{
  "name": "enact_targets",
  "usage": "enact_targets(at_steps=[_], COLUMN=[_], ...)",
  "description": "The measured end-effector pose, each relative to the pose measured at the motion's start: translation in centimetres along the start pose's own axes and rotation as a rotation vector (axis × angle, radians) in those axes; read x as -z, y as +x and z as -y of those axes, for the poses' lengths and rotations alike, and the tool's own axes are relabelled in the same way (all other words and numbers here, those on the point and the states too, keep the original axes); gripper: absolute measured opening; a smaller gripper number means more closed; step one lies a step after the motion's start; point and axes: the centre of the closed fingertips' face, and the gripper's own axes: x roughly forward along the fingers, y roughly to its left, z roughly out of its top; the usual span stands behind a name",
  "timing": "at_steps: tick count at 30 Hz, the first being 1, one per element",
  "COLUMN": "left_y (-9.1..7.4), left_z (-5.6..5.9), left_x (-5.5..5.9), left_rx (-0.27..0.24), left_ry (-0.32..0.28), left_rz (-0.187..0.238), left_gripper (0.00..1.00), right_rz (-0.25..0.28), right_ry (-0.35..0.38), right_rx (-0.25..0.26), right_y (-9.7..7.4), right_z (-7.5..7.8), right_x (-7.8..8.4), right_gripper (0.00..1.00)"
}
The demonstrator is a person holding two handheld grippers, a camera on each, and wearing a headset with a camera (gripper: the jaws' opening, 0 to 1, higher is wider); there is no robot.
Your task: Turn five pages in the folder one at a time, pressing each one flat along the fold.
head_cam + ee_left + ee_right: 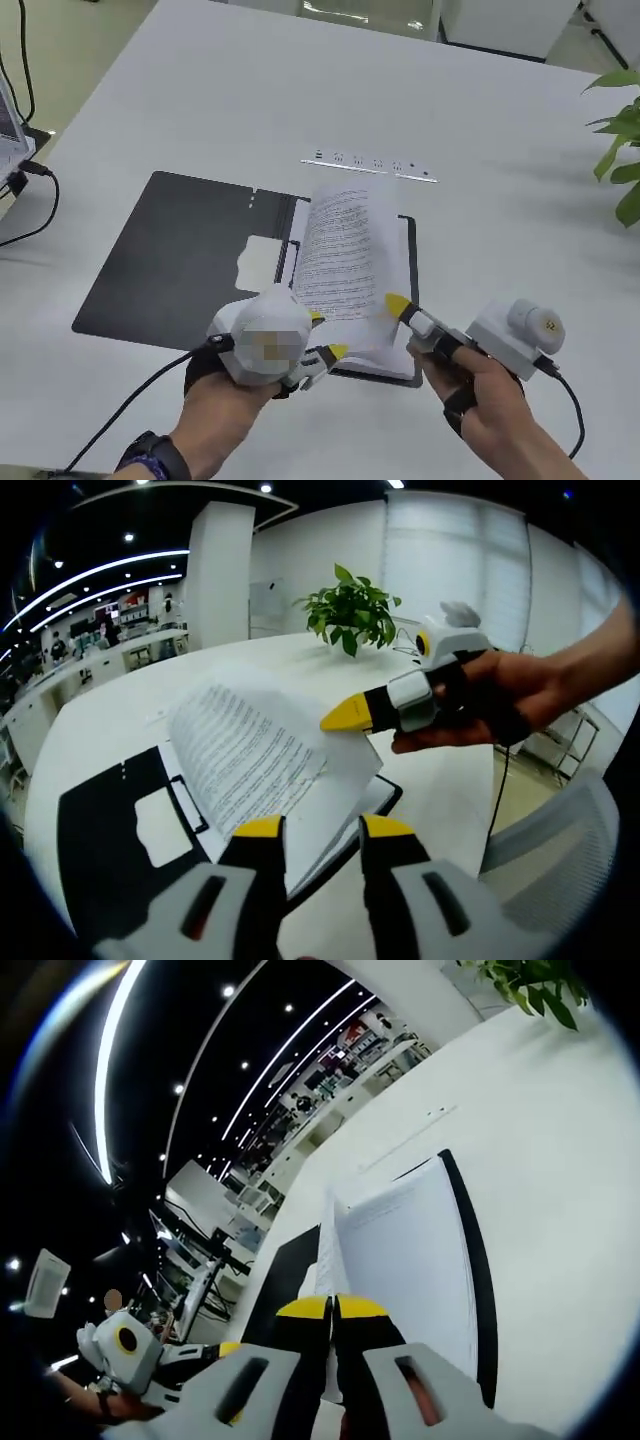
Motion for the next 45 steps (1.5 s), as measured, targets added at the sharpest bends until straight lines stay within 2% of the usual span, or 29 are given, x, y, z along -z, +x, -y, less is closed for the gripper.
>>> enact_targets(at_steps=[7,14,19,24,30,40,45], left_y=[-1.9,-4.7,-6.8,-8.5,-10.3,-13.0,-14.1], left_z=[-1.1,-3.3,-4.9,-6.2,-7.2,-8.7,-9.4], left_x=[0.7,0.7,0.8,1.8,2.8,3.0,3.2], left_rx=[-0.011,-0.054,-0.08,-0.106,-0.123,-0.166,-0.181], left_ry=[-0.011,-0.04,-0.041,-0.054,-0.085,-0.098,-0.111], left_rz=[0.004,0.024,0.031,0.027,0.023,0.042,0.05], left_gripper=[0.39,0.44,0.48,0.49,0.52,0.56,0.57], right_rz=[0.015,0.028,0.016,0.001,-0.014,-0.053,-0.08], right_ry=[-0.002,0.009,0.006,0.005,0.001,-0.012,-0.014], right_rx=[-0.044,-0.082,-0.108,-0.129,-0.161,-0.208,-0.223], right_y=[0.7,1.6,2.7,3.7,4.9,7.3,8.5], right_z=[-1.7,-3.5,-4.9,-6.3,-8.3,-11.2,-12.5], right_x=[-0.3,-0.5,0.0,0.5,1.3,2.9,4.2], right_gripper=[0.0,0.0,0.0,0.0,0.0,0.0,0.0])
